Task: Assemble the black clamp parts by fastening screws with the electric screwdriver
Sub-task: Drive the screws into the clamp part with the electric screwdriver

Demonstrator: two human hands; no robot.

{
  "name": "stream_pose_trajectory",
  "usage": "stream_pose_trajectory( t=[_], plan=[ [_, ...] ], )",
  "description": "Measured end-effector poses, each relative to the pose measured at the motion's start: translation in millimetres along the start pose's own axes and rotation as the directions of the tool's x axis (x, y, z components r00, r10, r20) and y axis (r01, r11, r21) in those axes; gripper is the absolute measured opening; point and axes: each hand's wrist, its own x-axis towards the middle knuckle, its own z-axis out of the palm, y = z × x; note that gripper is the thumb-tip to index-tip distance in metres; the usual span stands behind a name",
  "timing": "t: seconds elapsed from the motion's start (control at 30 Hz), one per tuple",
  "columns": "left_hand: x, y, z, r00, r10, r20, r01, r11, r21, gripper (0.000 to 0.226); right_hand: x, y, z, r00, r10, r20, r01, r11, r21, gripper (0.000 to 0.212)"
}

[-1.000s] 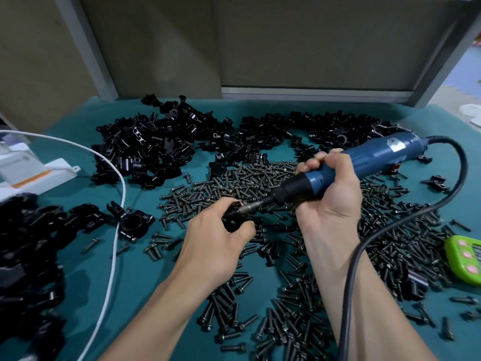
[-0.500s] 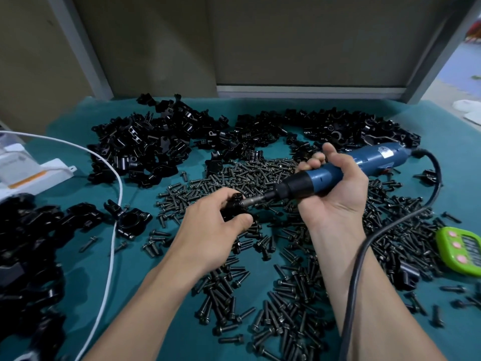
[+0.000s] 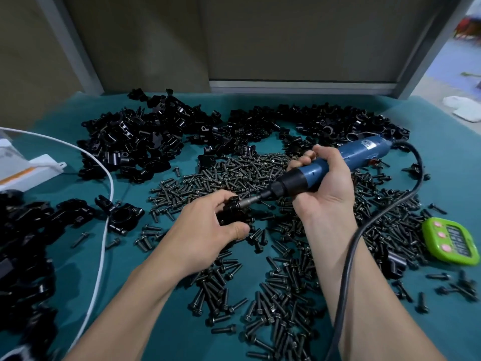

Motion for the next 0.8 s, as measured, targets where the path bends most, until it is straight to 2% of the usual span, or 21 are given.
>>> stream_pose_trajectory(
  t=[0.07,0.17,0.3,0.43,0.53,0.6,0.7,0.8],
  plan=[
    [-0.6,2.2,-1.5,1.000,-0.014,0.017,0.015,1.000,-0.016,0.022,1.2,0.6,0.3,1.000,0.001,0.004,-0.001,1.000,-0.010,0.019],
    [-2.1,3.4,0.2,0.999,0.005,-0.036,-0.007,1.000,-0.028,0.020,3.1,-0.6,1.5,1.000,0.021,0.021,-0.020,0.999,-0.042,0.019],
    [-2.3,0.8,3.7,0.993,0.061,-0.104,-0.056,0.997,0.050,0.024,2.8,-4.7,1.5,0.994,0.052,0.097,-0.044,0.996,-0.081,0.028],
    [-1.3,-0.5,6.1,0.980,0.102,-0.173,-0.083,0.990,0.110,0.025,4.0,-5.3,-4.6,0.991,0.007,0.132,-0.011,0.999,0.031,0.041],
    [3.2,-4.7,0.1,0.975,0.133,-0.178,-0.109,0.984,0.140,0.026,2.1,-9.2,-12.0,0.966,-0.007,0.259,-0.014,0.997,0.078,0.028],
    [6.4,-11.4,-12.7,0.970,0.099,-0.222,-0.086,0.994,0.067,0.026,1.2,-16.6,-15.0,0.948,0.022,0.317,-0.062,0.991,0.117,0.023],
    [9.7,-24.8,-33.4,0.937,0.027,-0.349,-0.081,0.987,-0.141,0.022,2.6,-28.4,-12.7,0.978,0.069,0.197,-0.090,0.991,0.102,0.033],
    [8.4,-26.0,-35.4,0.910,0.035,-0.412,-0.135,0.967,-0.216,0.019,0.9,-26.2,-7.8,0.998,0.045,0.031,-0.041,0.991,-0.128,0.058]
  ],
)
